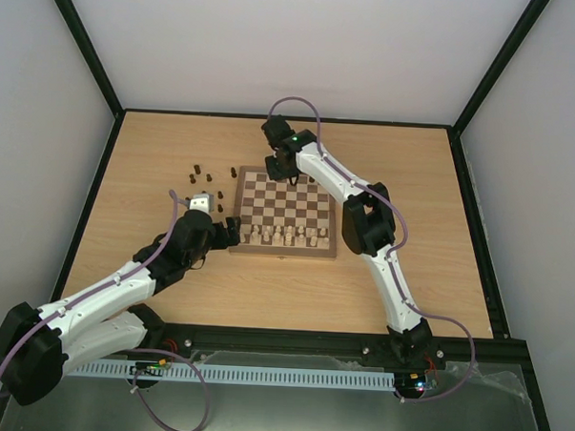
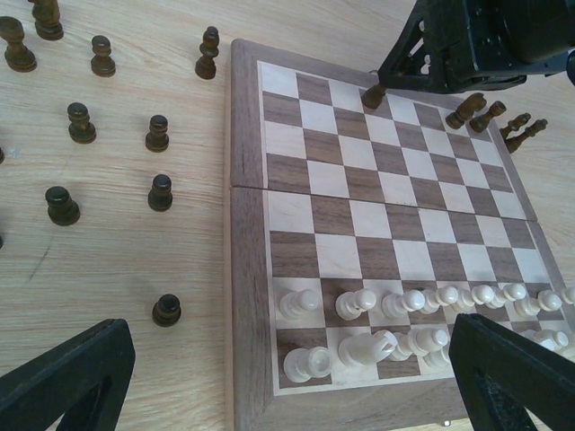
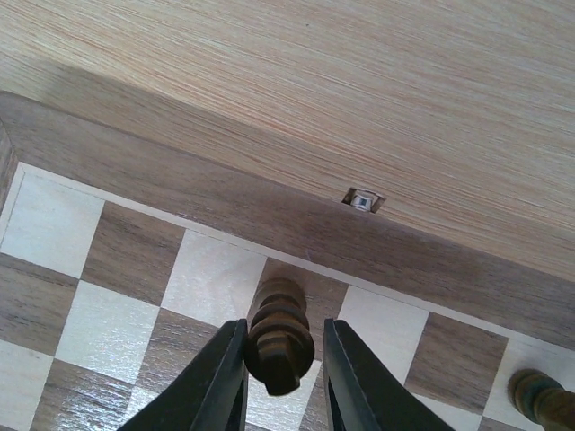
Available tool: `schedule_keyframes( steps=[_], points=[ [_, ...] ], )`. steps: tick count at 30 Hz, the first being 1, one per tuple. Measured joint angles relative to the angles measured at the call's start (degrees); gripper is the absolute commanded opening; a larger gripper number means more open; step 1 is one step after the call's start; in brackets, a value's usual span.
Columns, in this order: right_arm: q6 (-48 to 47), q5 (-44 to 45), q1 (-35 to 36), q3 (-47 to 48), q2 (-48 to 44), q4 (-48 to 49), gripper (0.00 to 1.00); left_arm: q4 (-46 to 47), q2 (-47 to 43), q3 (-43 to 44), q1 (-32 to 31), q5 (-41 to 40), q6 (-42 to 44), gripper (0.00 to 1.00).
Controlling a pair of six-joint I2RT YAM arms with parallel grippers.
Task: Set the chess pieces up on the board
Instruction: Place the chess piece on the chessboard.
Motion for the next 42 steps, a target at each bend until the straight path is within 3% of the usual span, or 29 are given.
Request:
schedule_keyframes(
  steps=[10, 23, 33, 42],
  points=[
    [-0.02, 1.11, 0.0, -0.02, 0.0, -0.44, 0.32, -0.11, 0.0, -0.48, 0.0, 0.02, 0.0, 0.99],
    [0.02, 2.84, 0.0, -0.02, 0.0, -0.44, 0.32, -0.17, 0.0, -0.59, 0.0, 0.0, 0.0, 0.99],
    [0.2, 2.97, 0.0, -0.02, 0.0, -0.37, 0.18, -0.17, 0.0, -0.59, 0.0, 0.0, 0.0, 0.99],
    [0.22, 2.97, 0.0, -0.02, 0.0, -0.42, 0.17, -0.17, 0.0, -0.59, 0.0, 0.0, 0.0, 0.99]
  ],
)
